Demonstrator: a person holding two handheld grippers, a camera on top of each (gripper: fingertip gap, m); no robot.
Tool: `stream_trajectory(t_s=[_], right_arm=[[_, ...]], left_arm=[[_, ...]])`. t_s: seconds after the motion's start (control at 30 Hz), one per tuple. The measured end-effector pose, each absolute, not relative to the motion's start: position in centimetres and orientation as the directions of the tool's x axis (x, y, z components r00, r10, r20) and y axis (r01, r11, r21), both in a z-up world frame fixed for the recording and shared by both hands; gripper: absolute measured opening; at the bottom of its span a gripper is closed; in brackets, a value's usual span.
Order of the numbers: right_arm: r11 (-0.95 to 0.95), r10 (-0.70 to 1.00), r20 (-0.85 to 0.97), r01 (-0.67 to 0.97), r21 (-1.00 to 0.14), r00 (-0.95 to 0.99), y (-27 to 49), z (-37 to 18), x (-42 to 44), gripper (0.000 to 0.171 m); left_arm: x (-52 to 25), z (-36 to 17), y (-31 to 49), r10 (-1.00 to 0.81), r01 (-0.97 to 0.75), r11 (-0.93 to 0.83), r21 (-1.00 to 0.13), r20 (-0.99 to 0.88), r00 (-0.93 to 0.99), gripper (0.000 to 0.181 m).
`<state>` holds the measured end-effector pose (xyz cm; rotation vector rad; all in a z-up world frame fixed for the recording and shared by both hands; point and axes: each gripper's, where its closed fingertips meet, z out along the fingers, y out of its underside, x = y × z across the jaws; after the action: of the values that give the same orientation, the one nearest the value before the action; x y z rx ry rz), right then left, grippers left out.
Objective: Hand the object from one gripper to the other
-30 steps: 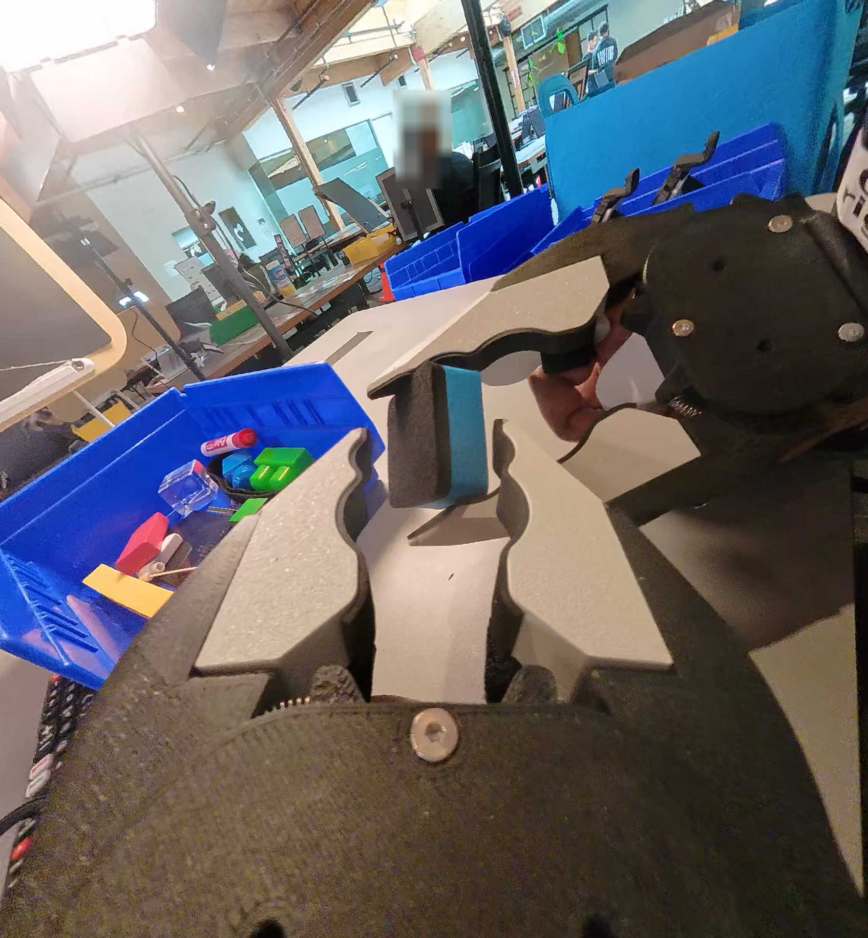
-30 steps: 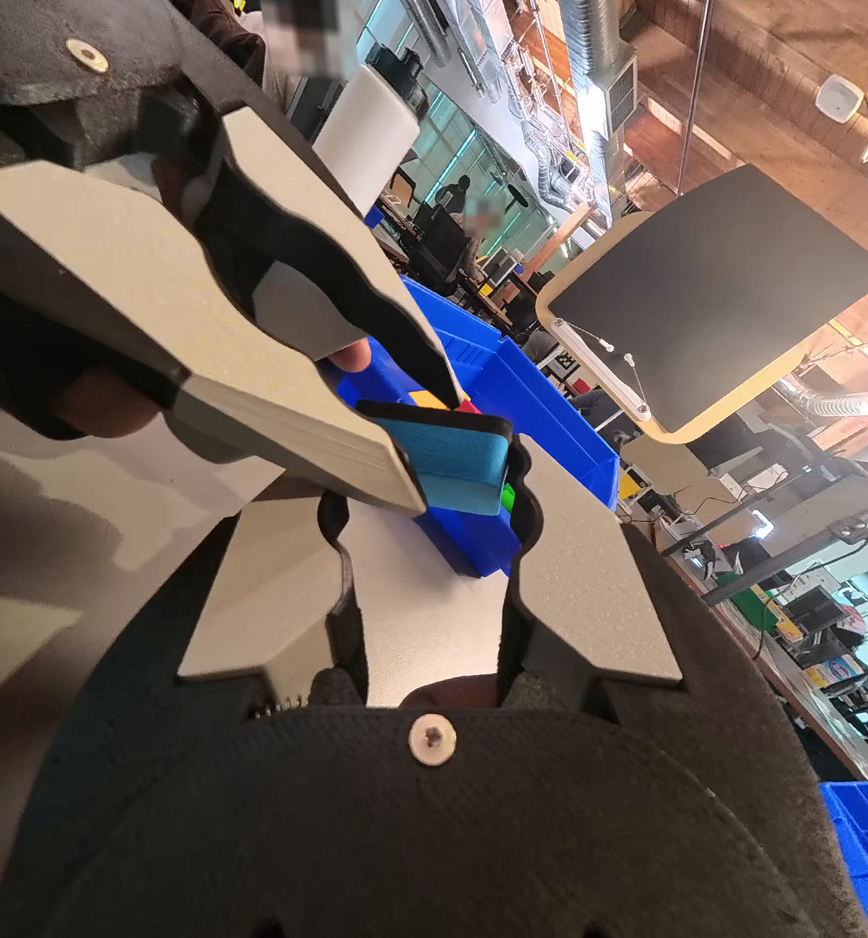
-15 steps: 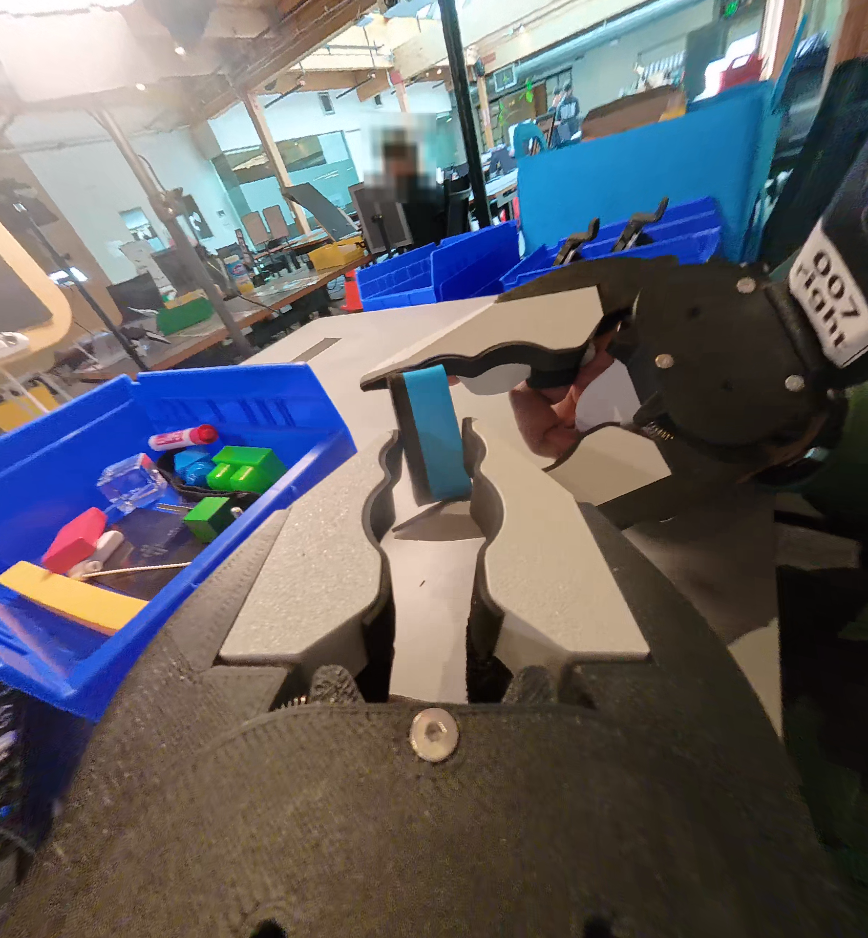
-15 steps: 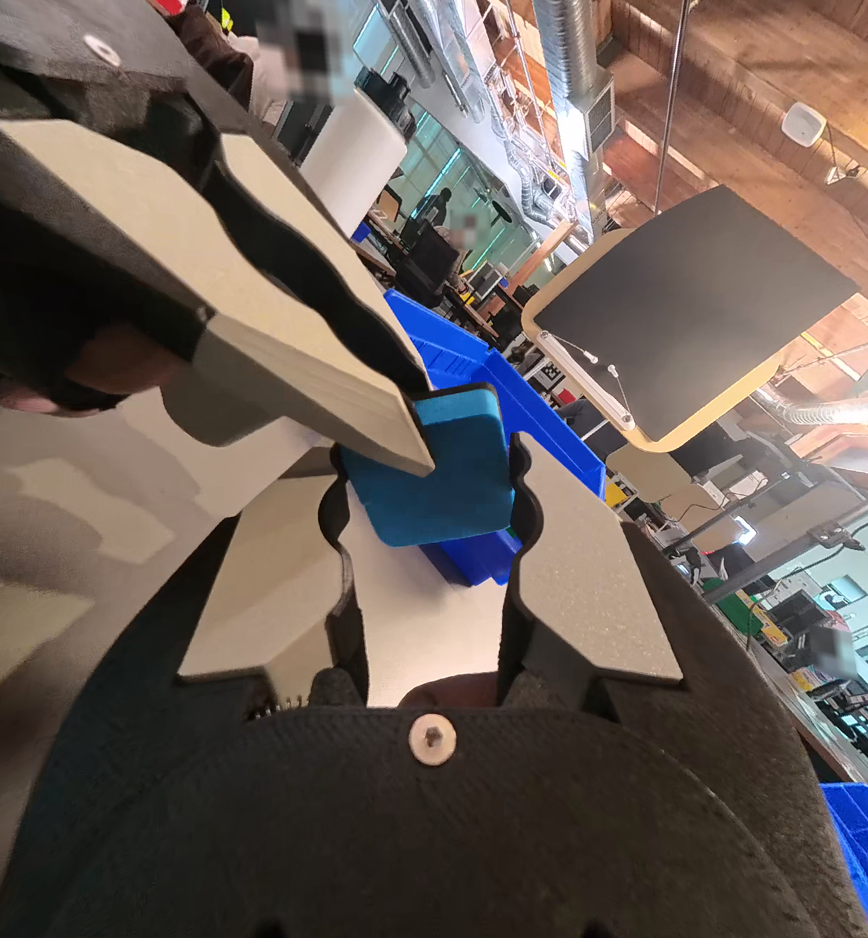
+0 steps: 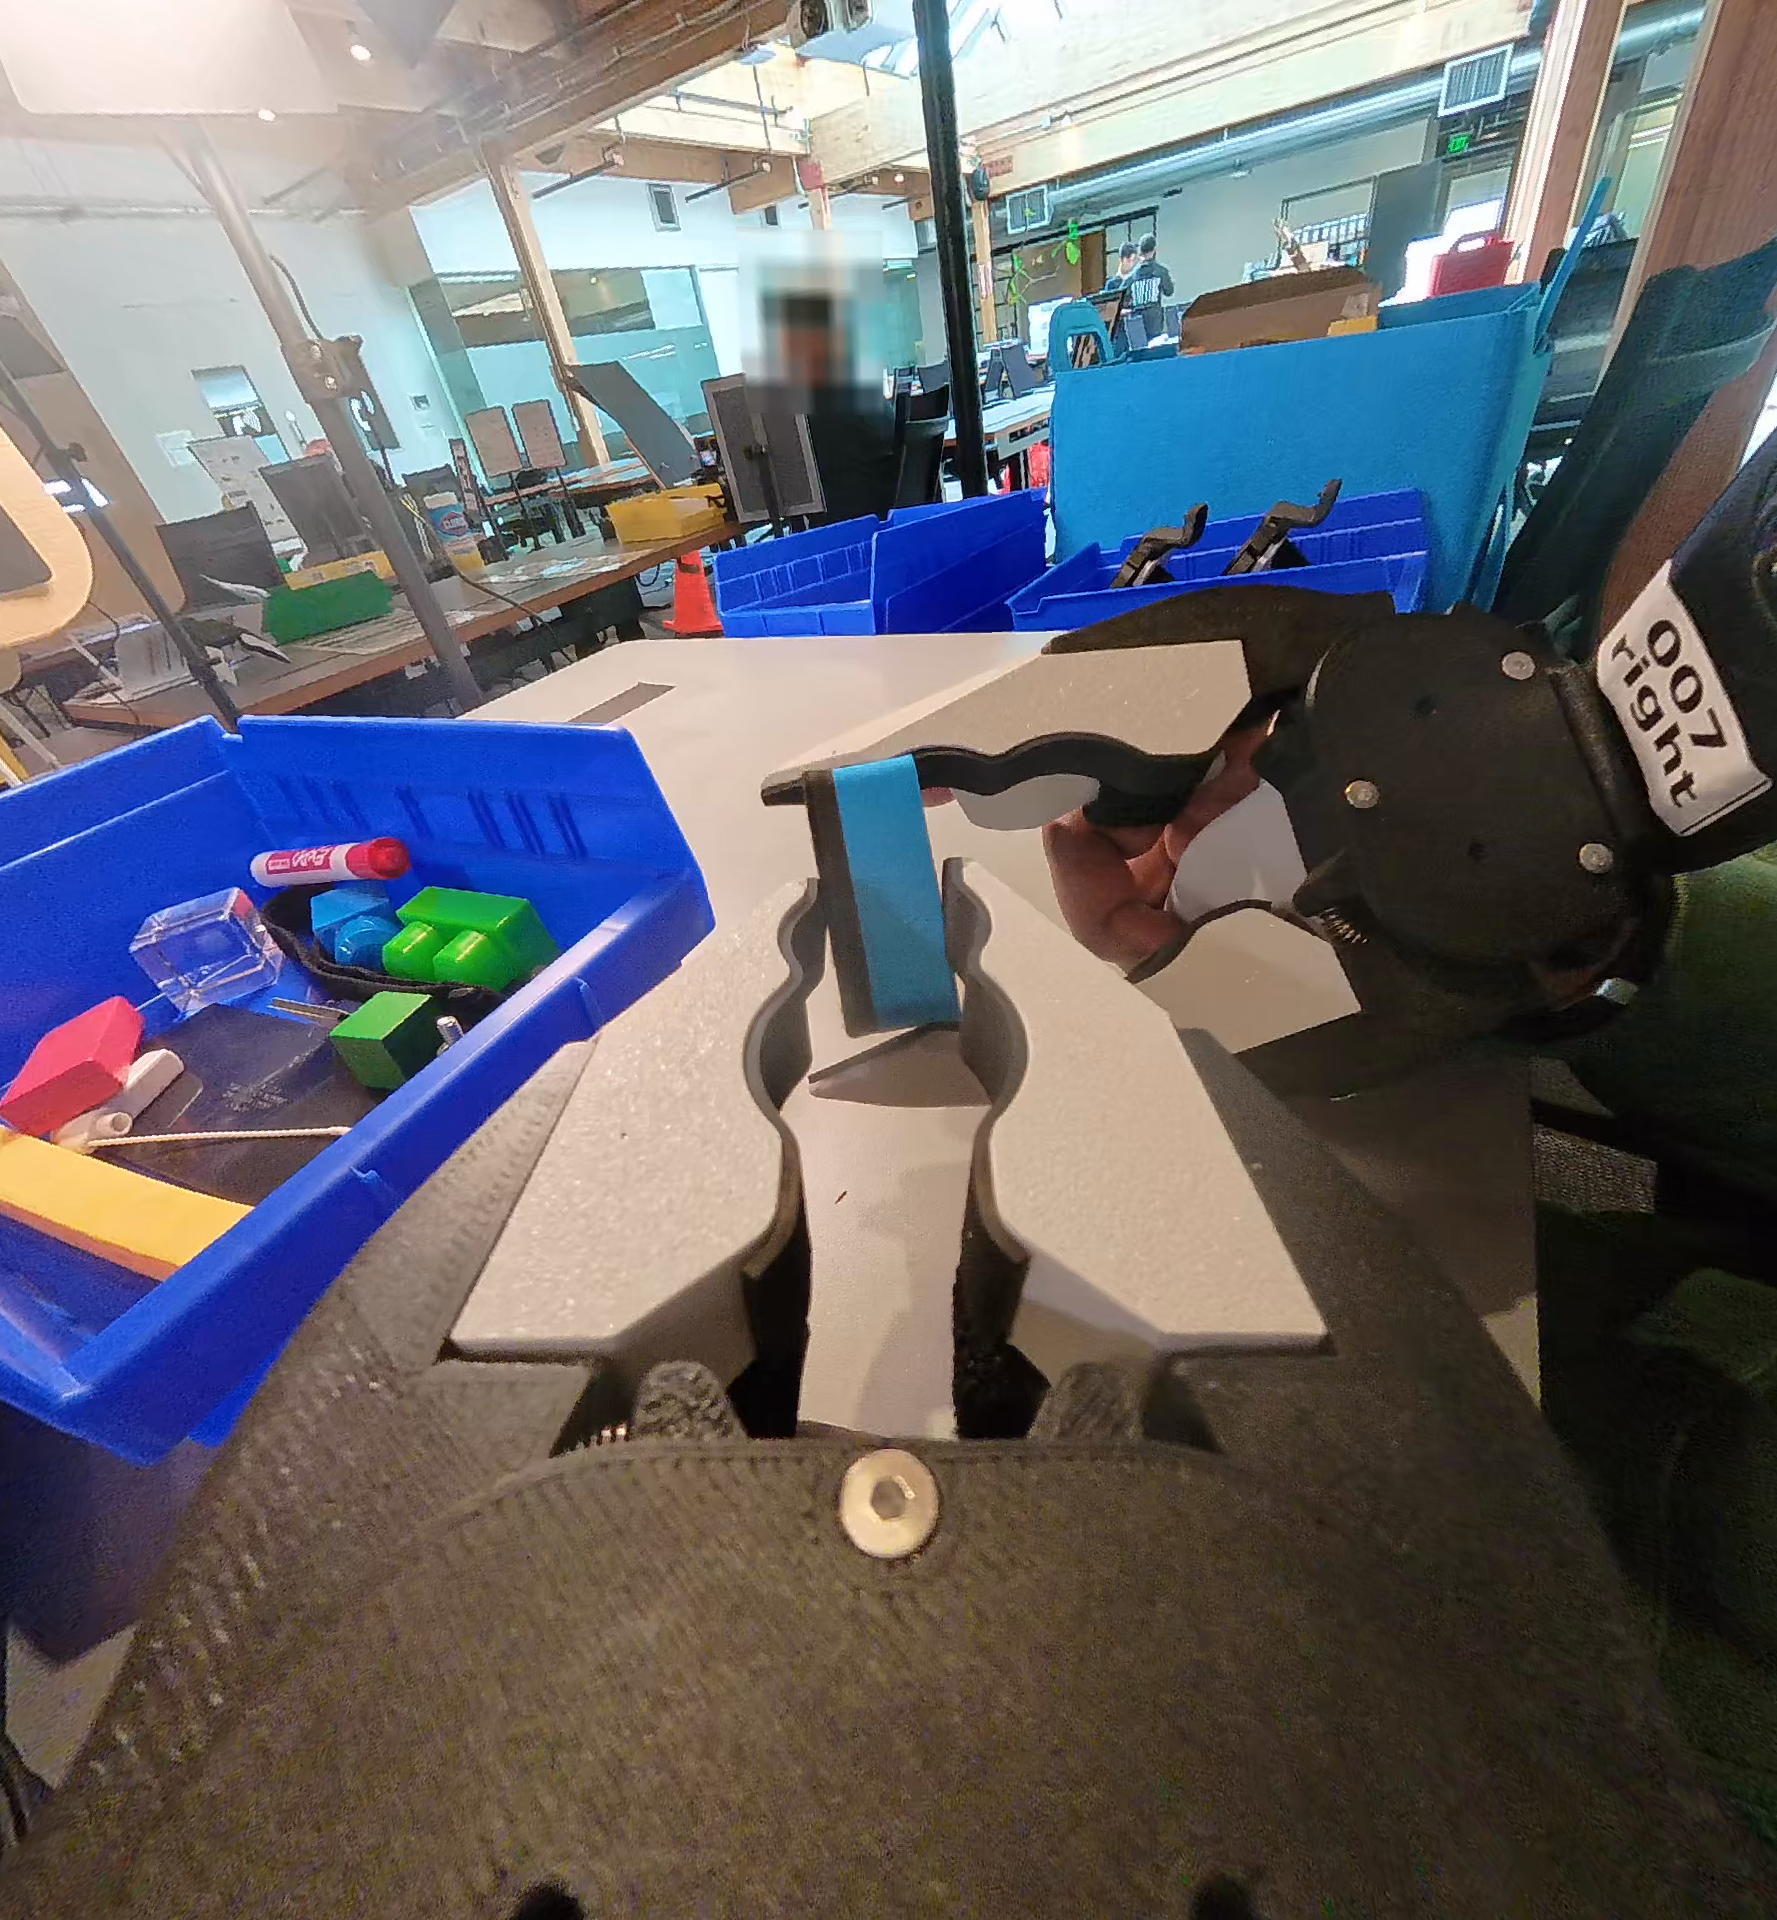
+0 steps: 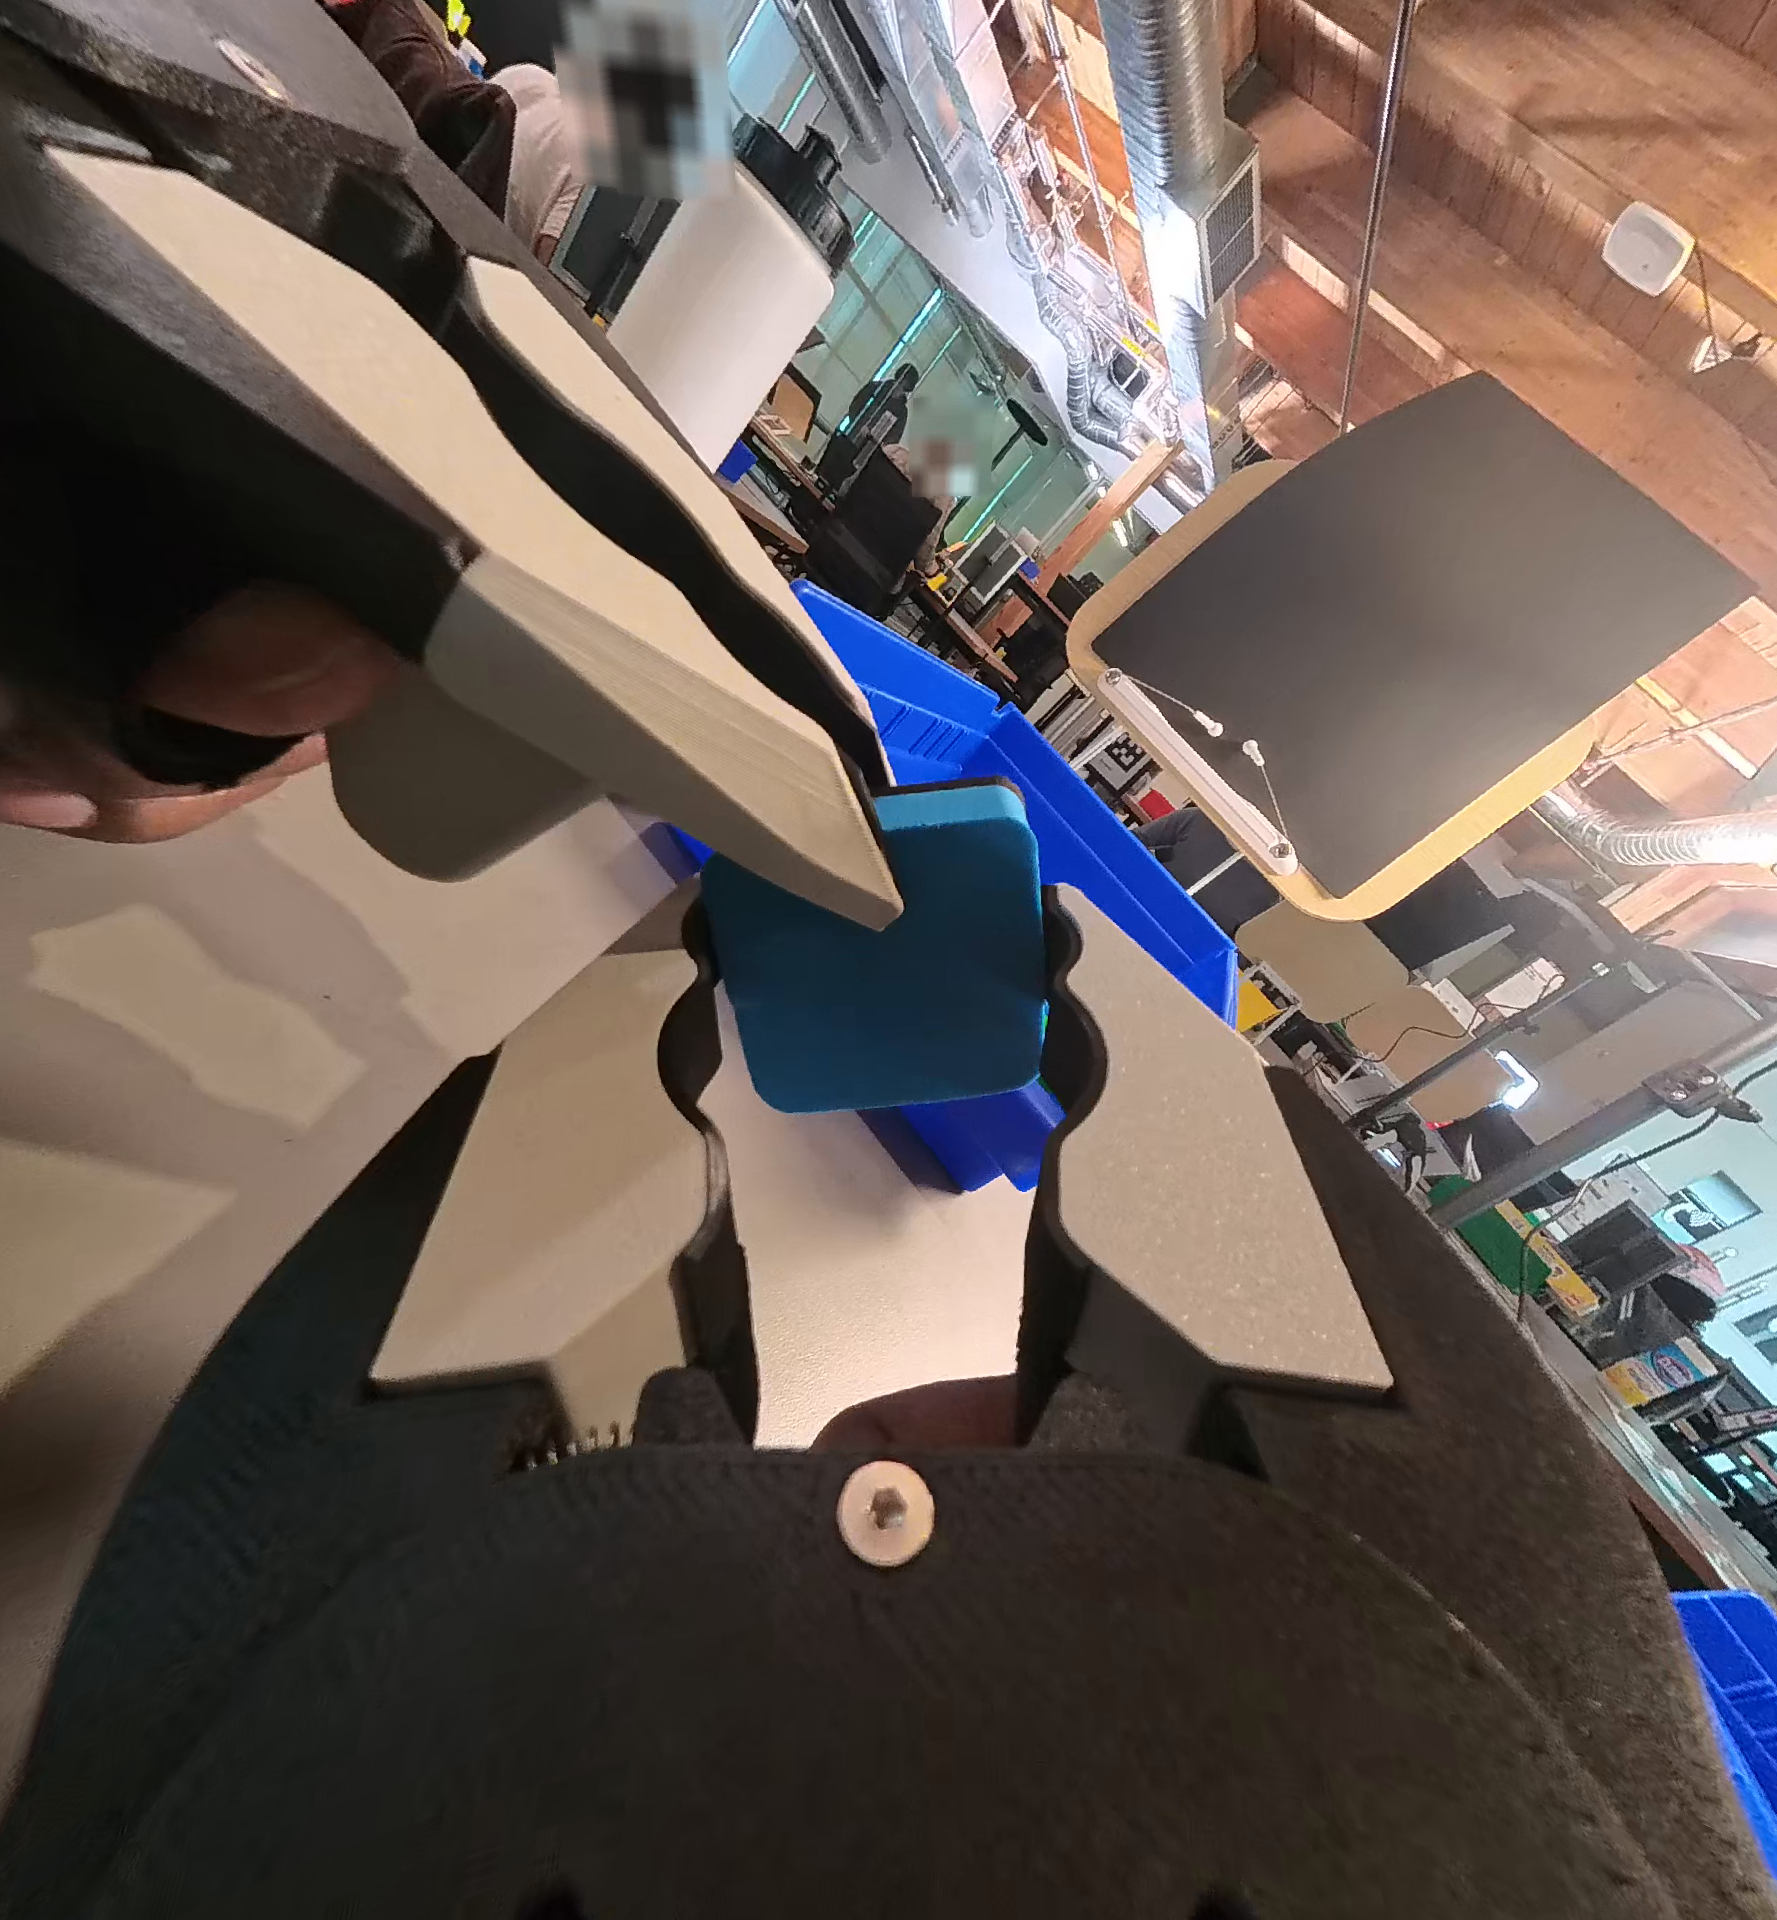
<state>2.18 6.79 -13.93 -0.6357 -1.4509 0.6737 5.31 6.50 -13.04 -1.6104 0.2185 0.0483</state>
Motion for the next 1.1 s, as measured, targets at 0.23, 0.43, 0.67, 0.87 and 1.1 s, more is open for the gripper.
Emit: stream_trajectory(t_s=[0.23, 0.43, 0.67, 0.87, 1.1], right_arm=[[0.668, 0.744, 0.668, -0.024, -0.744, 0.007, 6.84, -14.0, 2.15, 0.061], [0.668, 0.744, 0.668, -0.018, -0.744, 0.007, 6.9, -14.11, 2.1, 0.061], [0.673, 0.739, 0.673, -0.005, -0.739, 0.006, 6.99, -14.34, 2.0, 0.059], [0.674, 0.739, 0.674, 0.0, -0.739, 0.004, 7.01, -14.42, 1.98, 0.059], [0.681, 0.732, 0.681, 0.016, -0.732, -0.005, 7.04, -14.79, 1.86, 0.059]], left_arm=[[5.18, -13.03, 6.5, -0.103, -0.172, -0.036, -0.984, -0.168, 0.98, 0.023], [4.97, -12.98, 6.51, -0.088, -0.18, -0.033, -0.983, -0.177, 0.98, 0.023], [4.63, -12.81, 6.48, -0.064, -0.188, -0.024, -0.982, -0.186, 0.98, 0.023], [4.5, -12.81, 6.48, -0.053, -0.198, -0.024, -0.98, -0.197, 0.979, 0.023], [4.36, -12.83, 6.48, -0.042, -0.204, -0.026, -0.979, -0.203, 0.978, 0.023]])
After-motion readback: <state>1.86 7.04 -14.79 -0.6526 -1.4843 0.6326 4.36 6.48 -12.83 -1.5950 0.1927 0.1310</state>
